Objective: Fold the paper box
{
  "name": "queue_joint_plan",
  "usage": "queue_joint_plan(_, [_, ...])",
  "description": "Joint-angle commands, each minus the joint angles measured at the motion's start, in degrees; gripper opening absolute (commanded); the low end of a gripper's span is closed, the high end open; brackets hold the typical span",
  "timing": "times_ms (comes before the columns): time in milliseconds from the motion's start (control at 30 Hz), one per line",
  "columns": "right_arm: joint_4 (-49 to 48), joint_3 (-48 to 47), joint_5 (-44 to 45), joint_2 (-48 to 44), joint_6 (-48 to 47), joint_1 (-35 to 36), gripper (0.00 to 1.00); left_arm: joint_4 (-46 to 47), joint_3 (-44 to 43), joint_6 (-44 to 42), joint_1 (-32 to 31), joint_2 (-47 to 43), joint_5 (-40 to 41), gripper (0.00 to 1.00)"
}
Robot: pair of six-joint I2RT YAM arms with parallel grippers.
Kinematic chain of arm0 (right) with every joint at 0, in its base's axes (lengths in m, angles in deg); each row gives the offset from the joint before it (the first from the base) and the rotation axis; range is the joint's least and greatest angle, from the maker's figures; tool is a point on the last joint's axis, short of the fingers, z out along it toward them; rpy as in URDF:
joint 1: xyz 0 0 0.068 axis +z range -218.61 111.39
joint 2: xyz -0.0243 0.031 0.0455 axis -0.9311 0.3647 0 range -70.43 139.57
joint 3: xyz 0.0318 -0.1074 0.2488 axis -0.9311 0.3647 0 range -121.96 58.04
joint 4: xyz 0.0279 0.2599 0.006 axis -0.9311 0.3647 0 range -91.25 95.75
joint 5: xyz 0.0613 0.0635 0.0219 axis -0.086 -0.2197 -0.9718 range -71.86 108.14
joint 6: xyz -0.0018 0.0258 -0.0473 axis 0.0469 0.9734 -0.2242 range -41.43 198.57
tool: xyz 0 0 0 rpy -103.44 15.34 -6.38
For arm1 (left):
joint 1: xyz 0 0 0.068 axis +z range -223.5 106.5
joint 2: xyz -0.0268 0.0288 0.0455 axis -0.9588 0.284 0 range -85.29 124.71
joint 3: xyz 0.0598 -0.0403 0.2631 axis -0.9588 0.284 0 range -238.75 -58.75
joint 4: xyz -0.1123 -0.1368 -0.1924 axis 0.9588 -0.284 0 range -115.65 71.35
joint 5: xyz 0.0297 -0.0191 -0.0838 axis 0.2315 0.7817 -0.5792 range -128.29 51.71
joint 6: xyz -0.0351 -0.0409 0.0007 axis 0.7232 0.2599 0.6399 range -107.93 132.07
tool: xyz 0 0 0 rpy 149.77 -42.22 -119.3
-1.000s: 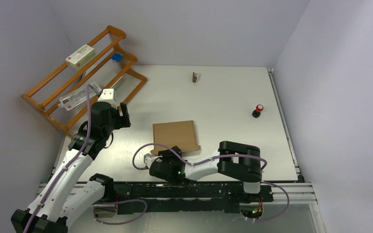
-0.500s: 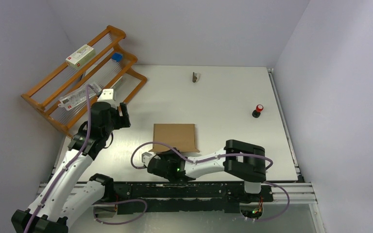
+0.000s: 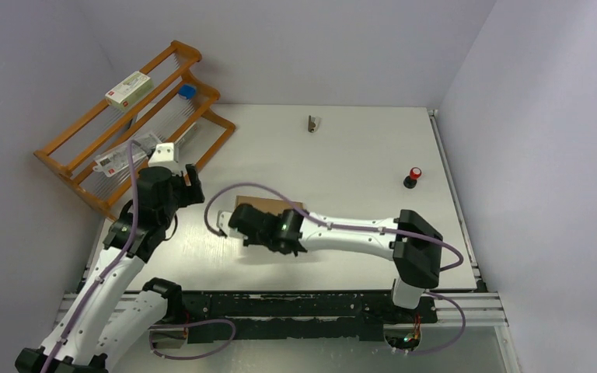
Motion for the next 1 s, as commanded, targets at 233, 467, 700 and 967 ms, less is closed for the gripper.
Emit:
queue_joint_plan(233, [24.62,-19.91,-31.26,1.18,-1.26,-14.9,0.0,0.91,-0.14,-1.4,0.78,-6.07,6.23,0.82])
queue_joint_plan(467, [36.56,-33.35,-42.81,8.98,-5.87,-21.11,0.0,1.01,0.97,-1.88,0.78,-7.09,3.87,0.82])
queue_joint_plan(700, [41.0,-40.34,-40.72,18.58,-6.34,-22.01,0.0,1.55,1.7,-2.84,0.81,-7.54,0.67,0.82])
queue_joint_plan(967, [39.19,-43.29,-37.96,18.03,-5.63,-22.78,0.29,2.58,2.22,-4.28,0.82,-7.38,-3.65,0.81])
